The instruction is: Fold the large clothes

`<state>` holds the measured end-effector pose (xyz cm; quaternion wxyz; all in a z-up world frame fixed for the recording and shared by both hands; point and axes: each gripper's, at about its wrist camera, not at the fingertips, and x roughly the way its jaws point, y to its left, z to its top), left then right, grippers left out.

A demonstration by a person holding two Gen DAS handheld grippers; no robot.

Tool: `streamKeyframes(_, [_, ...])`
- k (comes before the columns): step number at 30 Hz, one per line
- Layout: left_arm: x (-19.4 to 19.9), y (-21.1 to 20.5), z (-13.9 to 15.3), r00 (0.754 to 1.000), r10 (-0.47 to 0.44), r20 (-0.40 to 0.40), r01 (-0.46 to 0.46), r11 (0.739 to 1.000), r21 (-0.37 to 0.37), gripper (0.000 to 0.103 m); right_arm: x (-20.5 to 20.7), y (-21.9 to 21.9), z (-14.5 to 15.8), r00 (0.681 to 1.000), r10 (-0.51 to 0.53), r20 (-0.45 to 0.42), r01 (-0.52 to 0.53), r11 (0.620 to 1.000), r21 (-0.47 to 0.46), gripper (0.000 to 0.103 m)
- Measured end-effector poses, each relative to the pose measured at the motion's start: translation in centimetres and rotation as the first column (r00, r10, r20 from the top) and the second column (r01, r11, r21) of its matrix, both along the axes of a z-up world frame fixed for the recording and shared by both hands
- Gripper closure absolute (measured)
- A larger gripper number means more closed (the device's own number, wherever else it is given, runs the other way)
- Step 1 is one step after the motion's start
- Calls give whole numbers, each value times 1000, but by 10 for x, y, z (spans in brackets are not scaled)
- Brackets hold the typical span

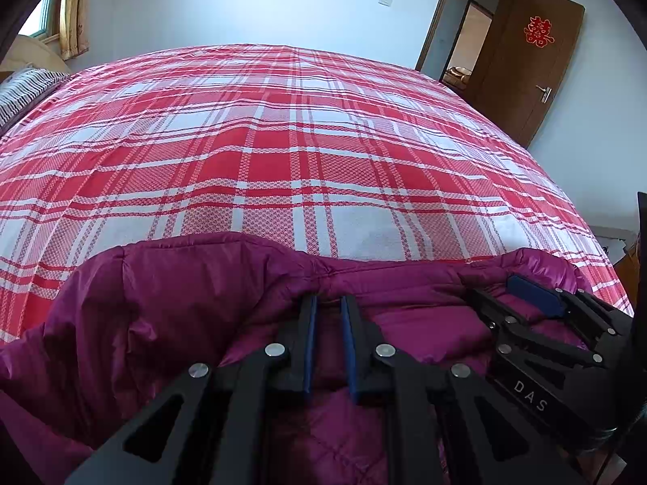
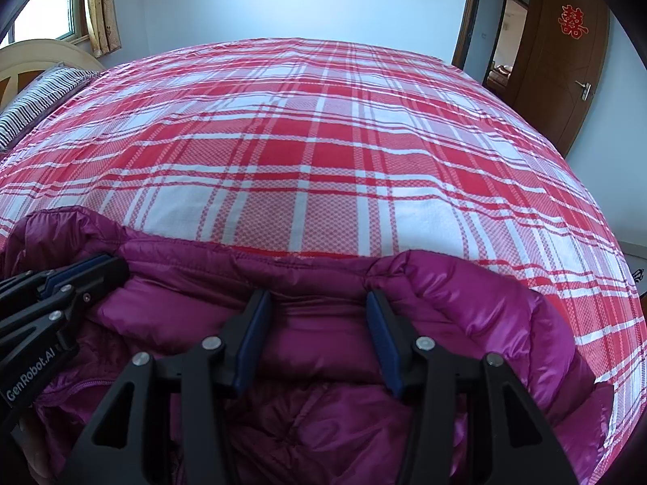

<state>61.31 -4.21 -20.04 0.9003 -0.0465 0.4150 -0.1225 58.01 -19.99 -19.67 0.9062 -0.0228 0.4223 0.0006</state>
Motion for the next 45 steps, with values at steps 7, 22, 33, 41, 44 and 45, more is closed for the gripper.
streamKeyframes(7, [-8,-17,32,1000,-8,-13,10,989,151,90,-3,-10,13,999,43,-24,-42,998,41,46])
streamKeyframes(22, [-314,138,84,987,32,156,-35,999,16,27,-267,-91,68,996,76,-38,-67,976,207,13])
streamKeyframes(33, [-429,167,17,997,73,14,-73,997,-9,27,-410,-126,8,994,-30,-106,51,977,206,14])
streamKeyframes(41, [-456,146,3,1000,7,0,-7,999,-36,33,-463,-136,-19,990,-62,-129,97,954,285,29])
streamKeyframes(44, [-457,146,2,1000,-24,-6,24,998,-56,68,-469,-136,-18,991,-32,-127,73,942,326,58])
streamKeyframes(45, [-456,147,1,1000,-27,-16,26,997,-67,76,-470,-136,-19,992,-21,-122,63,934,352,65])
